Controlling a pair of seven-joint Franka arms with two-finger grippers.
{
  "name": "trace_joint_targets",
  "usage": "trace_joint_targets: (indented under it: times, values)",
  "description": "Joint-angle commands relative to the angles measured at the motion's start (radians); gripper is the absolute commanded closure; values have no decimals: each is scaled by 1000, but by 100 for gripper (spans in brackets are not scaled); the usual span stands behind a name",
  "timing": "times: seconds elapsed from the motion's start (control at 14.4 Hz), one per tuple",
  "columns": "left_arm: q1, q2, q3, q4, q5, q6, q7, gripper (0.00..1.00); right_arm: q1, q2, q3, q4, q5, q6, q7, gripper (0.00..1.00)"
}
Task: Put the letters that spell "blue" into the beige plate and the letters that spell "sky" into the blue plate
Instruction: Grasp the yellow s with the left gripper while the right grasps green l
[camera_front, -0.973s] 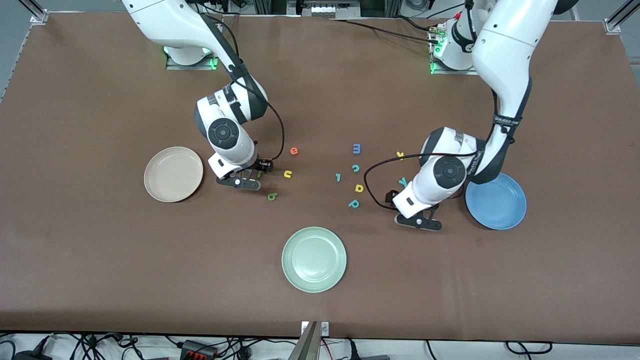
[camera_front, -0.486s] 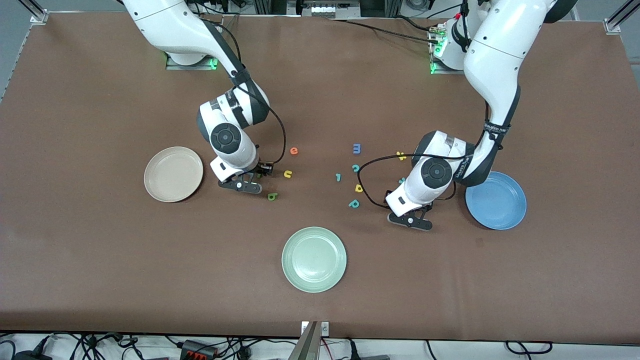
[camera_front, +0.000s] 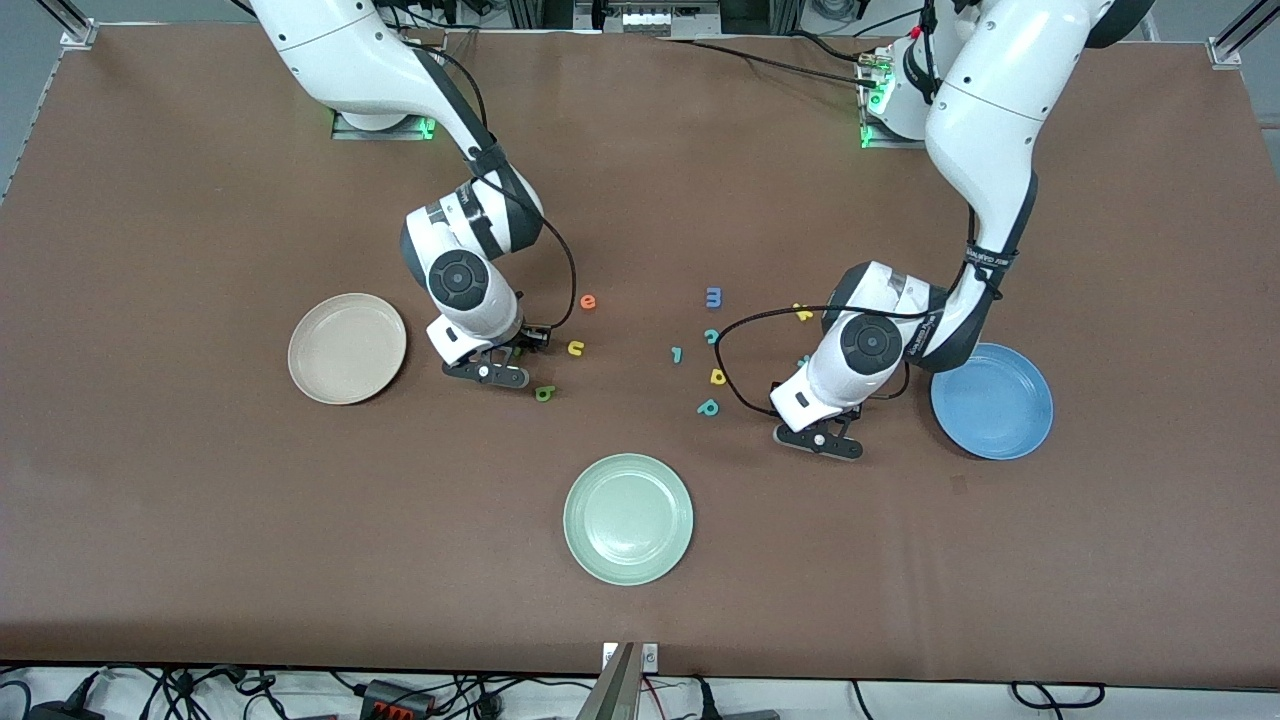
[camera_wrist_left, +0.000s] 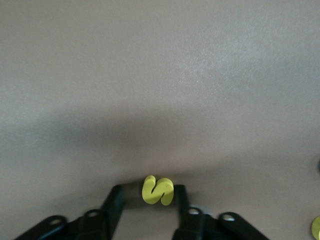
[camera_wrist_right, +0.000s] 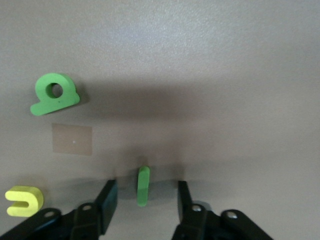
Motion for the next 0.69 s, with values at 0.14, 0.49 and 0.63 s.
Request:
trace_joint_targets:
  times: [0.14, 0.49, 0.63]
  values:
    - [3, -14, 7, -8, 16, 13, 9, 83, 15, 20, -5, 22, 13, 7, 8, 75]
    - [55, -92, 29, -4, 22, -75, 28, 86, -2, -16, -17, 22, 12, -4, -11, 100]
    - [121, -128, 29, 0, 22, -169, 77, 86, -39, -52, -18, 19, 9, -24, -15, 100]
